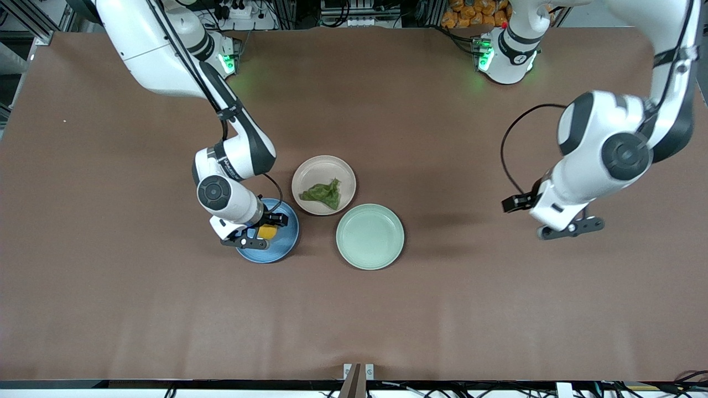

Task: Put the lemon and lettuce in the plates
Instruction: 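Lower the lemon onto the blue plate while the left gripper withdraws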

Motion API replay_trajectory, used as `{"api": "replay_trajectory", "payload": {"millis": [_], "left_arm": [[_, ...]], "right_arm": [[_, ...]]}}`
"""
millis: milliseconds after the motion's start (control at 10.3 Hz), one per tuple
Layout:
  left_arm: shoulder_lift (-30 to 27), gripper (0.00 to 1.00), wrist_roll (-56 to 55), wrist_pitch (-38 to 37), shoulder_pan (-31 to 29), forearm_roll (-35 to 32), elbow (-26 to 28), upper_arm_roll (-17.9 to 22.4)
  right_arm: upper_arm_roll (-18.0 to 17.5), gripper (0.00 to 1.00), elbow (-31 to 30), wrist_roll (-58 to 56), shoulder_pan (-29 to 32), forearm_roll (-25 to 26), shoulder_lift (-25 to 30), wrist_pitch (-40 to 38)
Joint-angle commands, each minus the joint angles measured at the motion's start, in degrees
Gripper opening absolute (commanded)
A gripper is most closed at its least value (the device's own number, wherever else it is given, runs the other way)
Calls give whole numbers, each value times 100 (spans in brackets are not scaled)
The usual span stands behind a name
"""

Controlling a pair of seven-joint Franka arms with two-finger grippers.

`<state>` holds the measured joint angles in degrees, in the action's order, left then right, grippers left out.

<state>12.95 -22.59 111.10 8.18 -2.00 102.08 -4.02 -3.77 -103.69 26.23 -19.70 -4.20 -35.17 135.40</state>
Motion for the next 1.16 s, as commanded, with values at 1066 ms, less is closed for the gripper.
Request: {"api": "replay_trajectory", "payload": {"millis": [1066], "left_arm": [[-1137, 100, 1509, -1553, 158, 191, -1083, 235]], "right_arm": [[78, 100, 1404, -827, 738, 112, 176, -2342]]}}
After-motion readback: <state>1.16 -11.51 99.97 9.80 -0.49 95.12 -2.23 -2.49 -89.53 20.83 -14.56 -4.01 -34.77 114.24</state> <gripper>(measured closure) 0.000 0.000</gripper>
